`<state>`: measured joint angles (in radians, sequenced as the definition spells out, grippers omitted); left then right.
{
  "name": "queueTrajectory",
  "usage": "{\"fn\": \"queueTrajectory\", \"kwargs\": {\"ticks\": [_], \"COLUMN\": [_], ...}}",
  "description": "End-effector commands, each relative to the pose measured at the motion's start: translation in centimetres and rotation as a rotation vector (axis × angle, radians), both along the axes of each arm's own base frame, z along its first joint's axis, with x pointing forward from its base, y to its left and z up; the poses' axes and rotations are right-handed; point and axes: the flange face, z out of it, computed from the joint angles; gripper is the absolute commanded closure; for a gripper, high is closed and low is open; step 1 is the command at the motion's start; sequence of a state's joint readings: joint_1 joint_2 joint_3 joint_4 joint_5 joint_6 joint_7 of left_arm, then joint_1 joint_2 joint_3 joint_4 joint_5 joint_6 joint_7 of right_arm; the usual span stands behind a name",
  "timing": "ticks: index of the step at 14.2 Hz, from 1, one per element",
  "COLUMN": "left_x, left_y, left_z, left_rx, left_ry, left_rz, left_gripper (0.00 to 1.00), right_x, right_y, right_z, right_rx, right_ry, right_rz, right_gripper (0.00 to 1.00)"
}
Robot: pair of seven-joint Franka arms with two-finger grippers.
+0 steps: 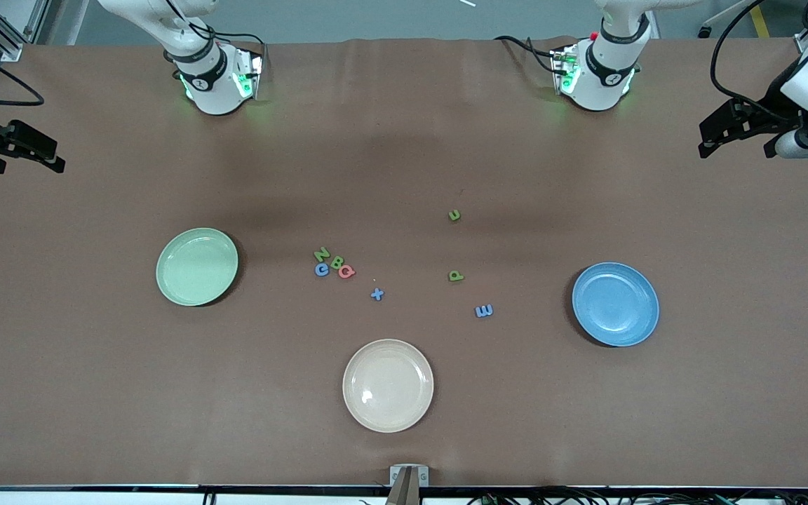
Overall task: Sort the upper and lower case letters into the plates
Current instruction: 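Move both grippers from rest toward the scattered letters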
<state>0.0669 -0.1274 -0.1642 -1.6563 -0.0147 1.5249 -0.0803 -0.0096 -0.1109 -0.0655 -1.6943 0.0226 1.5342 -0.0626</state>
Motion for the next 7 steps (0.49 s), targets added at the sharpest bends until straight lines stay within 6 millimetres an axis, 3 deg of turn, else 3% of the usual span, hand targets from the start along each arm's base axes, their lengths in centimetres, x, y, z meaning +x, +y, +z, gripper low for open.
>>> {"fn": "queueTrajectory", "kwargs": {"ticks": [1,7], "left_x": [0.16,0.28], "left_y": [0.32,1.01], "left_z": [0.53,0.96], "left_rx": [-0.004,0.001], "left_ry": [-0.005,-0.015], "left_rz": [-0.003,0.004], "left_gripper": [0.00,0.00], "right_x": [-0.85,-0.87], "right_y": [-0.06,-0.07], "right_z": [0.15,0.26], "right_rx": [0.020,0.019], "right_ry": [0.002,0.003], "right_rz": [0.005,0.004], "right_gripper": [0.00,0.00]}}
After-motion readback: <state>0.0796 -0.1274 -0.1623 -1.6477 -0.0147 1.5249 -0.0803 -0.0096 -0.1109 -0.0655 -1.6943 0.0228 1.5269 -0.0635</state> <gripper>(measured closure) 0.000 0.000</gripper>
